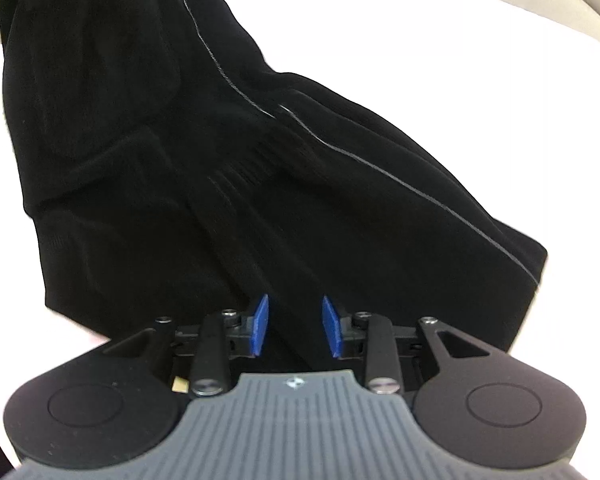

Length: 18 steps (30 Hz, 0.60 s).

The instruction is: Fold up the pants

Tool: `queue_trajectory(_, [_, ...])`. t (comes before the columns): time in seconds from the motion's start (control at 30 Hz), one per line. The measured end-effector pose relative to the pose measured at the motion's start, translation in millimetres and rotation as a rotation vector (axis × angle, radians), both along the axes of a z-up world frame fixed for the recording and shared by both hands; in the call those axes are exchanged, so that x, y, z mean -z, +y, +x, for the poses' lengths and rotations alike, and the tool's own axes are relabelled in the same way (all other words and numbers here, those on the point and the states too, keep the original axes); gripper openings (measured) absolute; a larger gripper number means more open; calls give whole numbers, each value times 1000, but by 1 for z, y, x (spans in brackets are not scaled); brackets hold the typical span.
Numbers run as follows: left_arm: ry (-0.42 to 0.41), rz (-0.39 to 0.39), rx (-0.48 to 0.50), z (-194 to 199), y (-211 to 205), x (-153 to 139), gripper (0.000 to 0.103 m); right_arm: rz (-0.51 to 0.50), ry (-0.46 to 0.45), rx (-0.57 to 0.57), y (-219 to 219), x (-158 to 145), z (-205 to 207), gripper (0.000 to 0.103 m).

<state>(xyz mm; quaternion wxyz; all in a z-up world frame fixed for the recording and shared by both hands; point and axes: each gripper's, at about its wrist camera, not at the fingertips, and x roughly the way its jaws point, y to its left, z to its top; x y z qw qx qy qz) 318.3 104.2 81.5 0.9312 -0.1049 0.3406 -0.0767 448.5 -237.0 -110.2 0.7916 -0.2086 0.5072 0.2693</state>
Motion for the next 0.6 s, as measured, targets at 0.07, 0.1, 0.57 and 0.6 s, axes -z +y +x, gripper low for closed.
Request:
queue_trajectory(0.07, [-19, 44, 55, 5, -38, -9, 55, 12, -11, 18, -23, -2, -8, 27])
queue_trajectory(0.1, [-29, 70, 87, 6, -59, -11, 54, 18, -16, 30, -31, -3, -11, 27])
queue_trajectory(0.57, [132, 516, 688, 23, -341, 128, 50, 131, -16, 218, -150, 6, -42, 27])
queue_trajectory(0.6, [162, 529, 708, 25, -348, 141, 50, 134, -13, 219, -161, 8, -39, 27])
